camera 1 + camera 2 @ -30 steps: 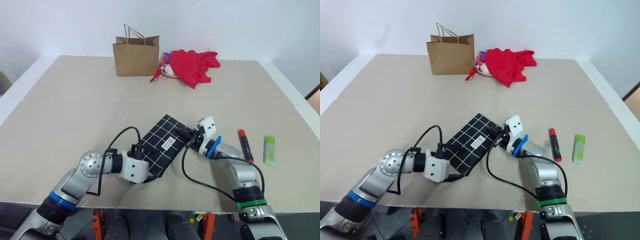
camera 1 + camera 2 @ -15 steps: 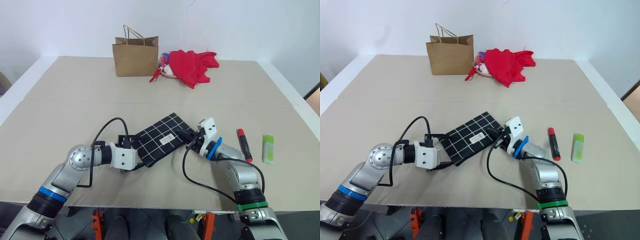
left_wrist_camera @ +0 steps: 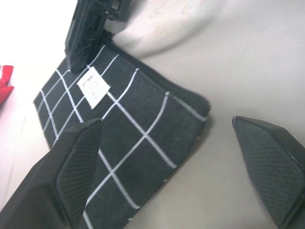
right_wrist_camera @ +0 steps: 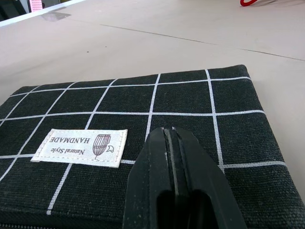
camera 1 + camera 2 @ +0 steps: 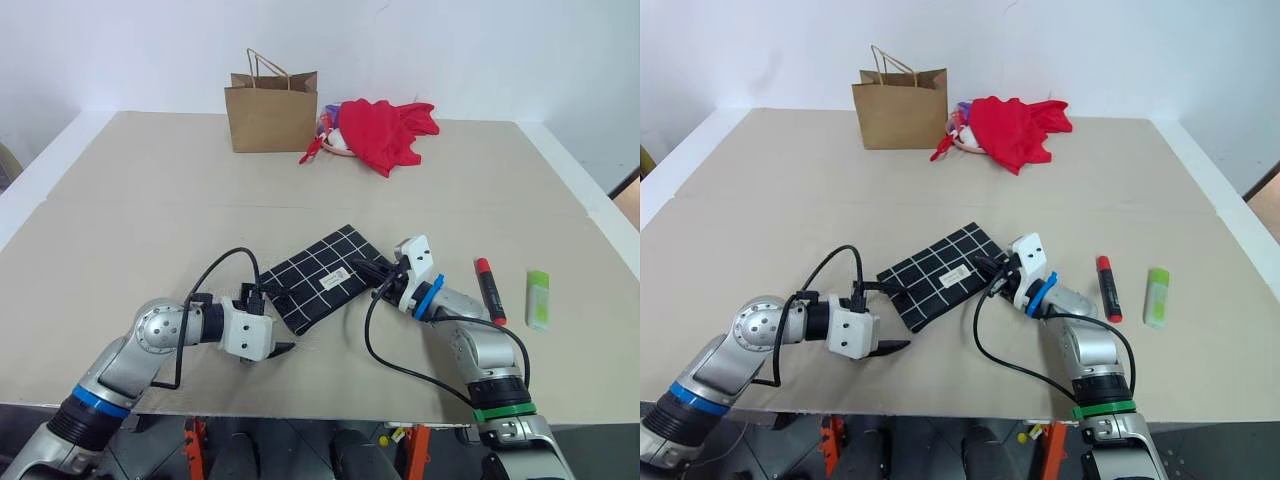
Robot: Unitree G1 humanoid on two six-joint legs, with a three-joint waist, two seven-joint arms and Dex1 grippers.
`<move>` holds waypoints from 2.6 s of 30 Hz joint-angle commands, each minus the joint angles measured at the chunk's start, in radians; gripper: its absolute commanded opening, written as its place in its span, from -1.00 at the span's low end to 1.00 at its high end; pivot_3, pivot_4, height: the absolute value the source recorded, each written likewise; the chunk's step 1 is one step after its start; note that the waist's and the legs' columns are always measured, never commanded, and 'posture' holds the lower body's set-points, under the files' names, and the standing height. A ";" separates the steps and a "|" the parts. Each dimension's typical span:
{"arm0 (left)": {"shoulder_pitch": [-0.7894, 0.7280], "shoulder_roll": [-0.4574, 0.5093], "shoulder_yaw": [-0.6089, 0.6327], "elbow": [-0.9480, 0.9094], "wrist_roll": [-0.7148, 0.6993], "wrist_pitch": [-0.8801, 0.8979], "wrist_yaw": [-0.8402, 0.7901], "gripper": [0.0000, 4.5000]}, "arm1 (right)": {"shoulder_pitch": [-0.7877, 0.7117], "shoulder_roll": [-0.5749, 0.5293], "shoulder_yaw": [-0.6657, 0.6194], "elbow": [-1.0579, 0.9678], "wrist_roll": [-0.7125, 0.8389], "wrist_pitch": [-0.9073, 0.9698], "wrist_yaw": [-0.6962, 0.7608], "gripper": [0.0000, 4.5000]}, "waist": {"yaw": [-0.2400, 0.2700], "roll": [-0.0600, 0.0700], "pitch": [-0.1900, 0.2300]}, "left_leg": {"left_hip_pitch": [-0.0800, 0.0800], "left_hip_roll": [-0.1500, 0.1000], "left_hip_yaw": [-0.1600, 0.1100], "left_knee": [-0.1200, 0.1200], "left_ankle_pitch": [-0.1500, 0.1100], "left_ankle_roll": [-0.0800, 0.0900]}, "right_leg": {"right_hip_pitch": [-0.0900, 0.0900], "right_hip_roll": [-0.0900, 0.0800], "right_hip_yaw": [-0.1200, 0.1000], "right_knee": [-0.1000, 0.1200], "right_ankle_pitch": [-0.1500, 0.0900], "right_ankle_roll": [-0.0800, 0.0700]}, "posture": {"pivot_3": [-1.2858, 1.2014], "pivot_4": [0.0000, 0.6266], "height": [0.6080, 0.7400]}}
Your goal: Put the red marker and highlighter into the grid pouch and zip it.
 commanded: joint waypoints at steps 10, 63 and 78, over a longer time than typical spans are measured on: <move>-0.094 -0.043 -0.055 0.142 0.159 -0.178 0.116 1.00 | -0.005 0.007 -0.012 -0.048 0.013 0.000 -0.003 -0.99 | 0.001 0.000 0.000 | 0.000 0.000 0.000 0.001 0.000 0.000 | 0.000 0.000 0.000 0.000 0.001 0.001 | 0.03 -0.52 1.00; -0.175 -0.023 0.148 0.110 -0.511 0.257 -0.261 -1.00 | 0.266 -0.217 -0.262 -0.357 0.212 -0.096 0.181 0.93 | 0.000 0.004 0.001 | -0.008 -0.001 -0.003 -0.004 0.009 0.012 | -0.009 0.000 -0.004 0.000 0.004 0.003 | 0.03 -0.52 1.00; -0.149 -0.022 0.152 0.094 -0.469 0.233 -0.277 -1.00 | 0.278 -0.174 -0.349 -0.268 0.339 0.018 0.079 0.93 | 0.001 0.005 0.001 | -0.008 -0.001 -0.004 -0.001 0.010 0.011 | -0.007 0.000 -0.004 0.000 0.005 0.004 | 0.03 -0.52 1.00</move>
